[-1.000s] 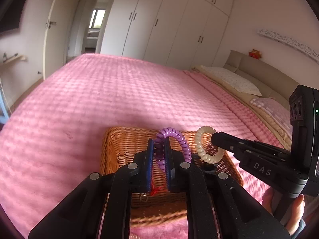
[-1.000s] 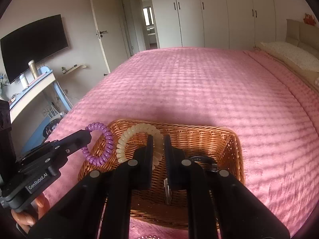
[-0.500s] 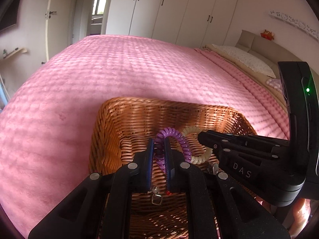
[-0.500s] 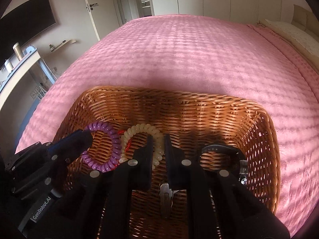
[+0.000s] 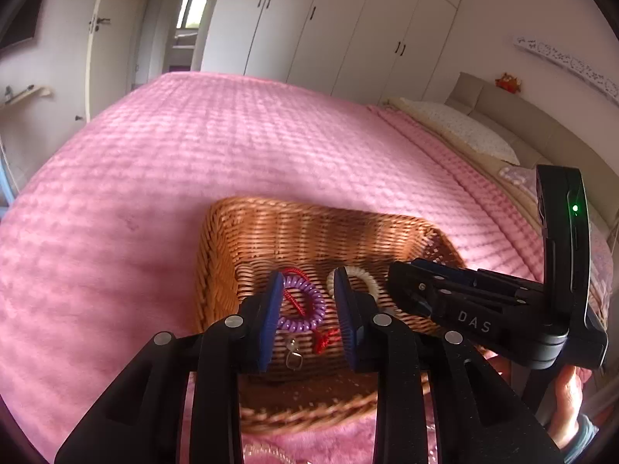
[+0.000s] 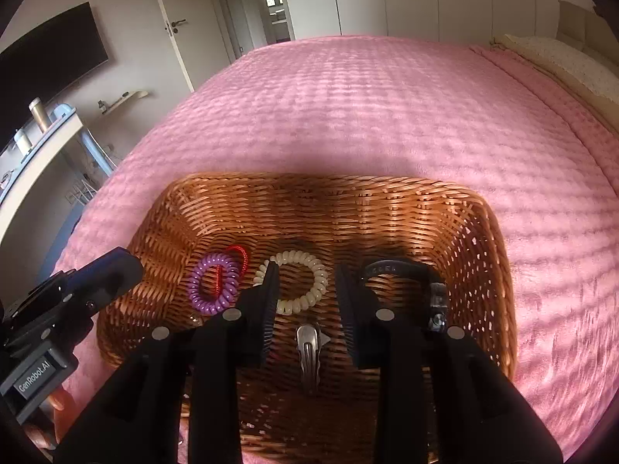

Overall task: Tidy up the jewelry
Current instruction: 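Carry both coil hair ties into the wicker basket and open both tools, then grasp the light blue hair clip with the left tool while the right grasps the tagged hair clip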

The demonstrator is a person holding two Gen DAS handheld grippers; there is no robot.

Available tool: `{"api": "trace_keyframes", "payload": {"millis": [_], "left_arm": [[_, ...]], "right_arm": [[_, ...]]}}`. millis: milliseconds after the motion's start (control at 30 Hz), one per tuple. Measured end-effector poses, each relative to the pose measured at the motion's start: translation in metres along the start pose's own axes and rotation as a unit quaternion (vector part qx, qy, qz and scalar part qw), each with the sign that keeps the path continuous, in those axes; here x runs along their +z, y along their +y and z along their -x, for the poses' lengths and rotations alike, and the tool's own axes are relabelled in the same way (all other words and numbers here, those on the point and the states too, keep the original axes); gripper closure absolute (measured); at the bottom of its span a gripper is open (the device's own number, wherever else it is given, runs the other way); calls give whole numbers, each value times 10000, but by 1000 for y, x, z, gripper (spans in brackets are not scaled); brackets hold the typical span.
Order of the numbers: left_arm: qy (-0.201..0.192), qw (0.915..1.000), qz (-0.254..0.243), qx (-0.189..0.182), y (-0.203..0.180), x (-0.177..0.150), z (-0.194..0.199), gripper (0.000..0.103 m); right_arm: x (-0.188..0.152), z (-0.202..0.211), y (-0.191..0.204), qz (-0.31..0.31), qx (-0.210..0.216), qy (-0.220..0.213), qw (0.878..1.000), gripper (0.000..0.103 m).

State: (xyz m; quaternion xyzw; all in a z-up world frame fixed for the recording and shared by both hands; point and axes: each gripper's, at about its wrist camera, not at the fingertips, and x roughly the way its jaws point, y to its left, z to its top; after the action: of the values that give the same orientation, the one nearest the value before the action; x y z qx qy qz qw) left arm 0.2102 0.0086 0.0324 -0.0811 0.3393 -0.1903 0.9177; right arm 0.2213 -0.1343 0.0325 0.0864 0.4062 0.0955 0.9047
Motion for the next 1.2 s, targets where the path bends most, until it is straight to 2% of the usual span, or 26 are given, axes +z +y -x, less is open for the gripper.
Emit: {"api": "trace_keyframes", "payload": {"millis": [200, 333, 600, 733, 1000, 1100, 1200], "left_arm": [[-342, 9993, -86, -119, -9, -4, 57, 74], [-477, 9986, -98, -210, -11, -15, 92, 73], [-482, 9981, -237, -291, -16, -55, 133, 73], [-316, 9983, -334, -360, -18, -77, 137, 73], [452, 9958, -466, -649, -18, -125, 105, 73], [680, 9931, -483, -822, -17, -135, 93, 73], [822, 9913, -584, -851, -21, -141, 84, 73]], "right_arm": [[-19, 60, 1, 50, 248, -419, 9988, 76], [-40, 91, 3, 102, 368, -544, 9978, 76], [-86, 108, 6, 219, 344, -506, 9979, 76], [-110, 101, 5, 208, 411, -285, 9985, 76], [-157, 85, 18, 95, 762, 345, 9965, 76], [-169, 78, 30, 139, 716, 520, 9960, 76], [-174, 68, 38, 279, 467, 591, 9968, 76]]}}
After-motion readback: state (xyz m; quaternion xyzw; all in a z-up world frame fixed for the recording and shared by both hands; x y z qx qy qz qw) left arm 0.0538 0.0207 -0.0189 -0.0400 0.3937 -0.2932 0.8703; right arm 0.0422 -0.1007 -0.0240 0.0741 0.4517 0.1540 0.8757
